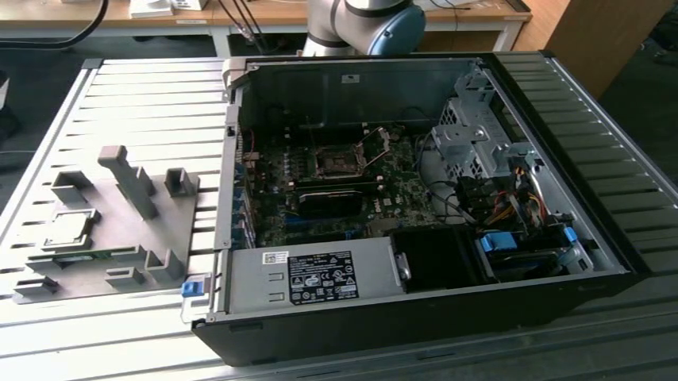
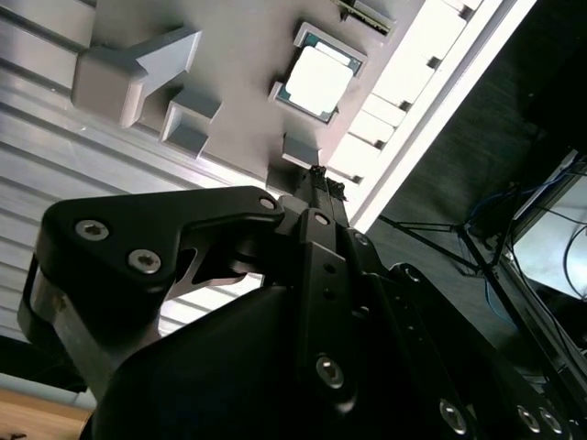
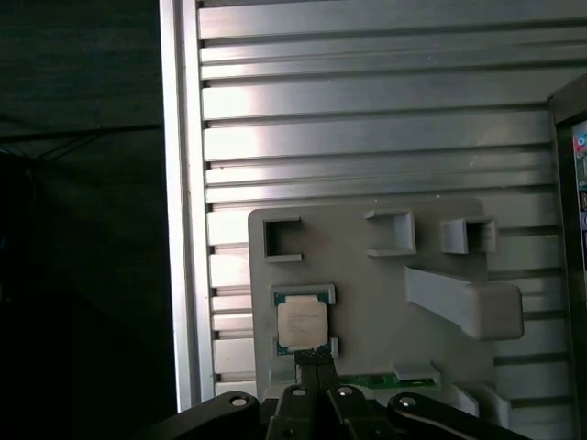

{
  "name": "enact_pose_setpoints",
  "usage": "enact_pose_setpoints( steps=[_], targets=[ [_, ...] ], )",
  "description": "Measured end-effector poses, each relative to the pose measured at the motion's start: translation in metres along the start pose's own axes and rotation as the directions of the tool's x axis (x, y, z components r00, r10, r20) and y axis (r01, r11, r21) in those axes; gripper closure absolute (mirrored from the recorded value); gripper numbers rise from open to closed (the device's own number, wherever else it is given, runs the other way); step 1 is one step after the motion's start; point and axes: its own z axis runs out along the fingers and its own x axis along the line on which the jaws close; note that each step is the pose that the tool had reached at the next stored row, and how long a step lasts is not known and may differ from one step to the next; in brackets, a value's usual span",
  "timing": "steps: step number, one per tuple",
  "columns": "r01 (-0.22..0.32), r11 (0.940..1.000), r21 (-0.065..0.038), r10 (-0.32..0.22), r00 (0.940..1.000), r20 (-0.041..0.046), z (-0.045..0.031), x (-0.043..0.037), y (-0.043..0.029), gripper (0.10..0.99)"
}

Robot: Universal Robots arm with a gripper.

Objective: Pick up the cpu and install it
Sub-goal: 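Pick up the cpu and move it towards the insertion slot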

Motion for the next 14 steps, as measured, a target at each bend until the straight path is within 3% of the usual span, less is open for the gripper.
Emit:
enact_pose_setpoints(
  steps=[1,4,5,7,8,10,12,13,14],
  targets=[
    [0.000,1.0000,-0.001,0.000,1.0000,-0.0002,0.0007,0.0001,-0.0002,0.973],
    [0.000,1.0000,-0.007,0.000,1.0000,-0.0006,0.0029,0.0003,-0.0008,0.796],
    [0.000,1.0000,-0.009,0.000,1.0000,-0.0008,0.0036,0.0002,-0.0011,0.796],
    [0.000,0.9999,-0.015,0.000,1.0000,-0.0013,0.0055,0.0002,-0.0020,0.678],
    [0.000,0.9998,-0.018,0.000,1.0000,-0.0016,0.0065,0.0002,-0.0024,0.678],
    [0.000,0.9998,-0.021,0.000,1.0000,-0.0023,0.0085,0.0001,-0.0033,0.561],
    [0.000,0.9998,-0.022,0.000,1.0000,-0.0027,0.0109,0.0001,-0.0042,0.561],
    [0.000,0.9998,-0.022,0.000,1.0000,-0.0028,0.0117,0.0001,-0.0046,0.498],
    [0.000,0.9997,-0.023,0.000,1.0000,-0.0028,0.0125,0.0001,-0.0048,0.498]
  ],
)
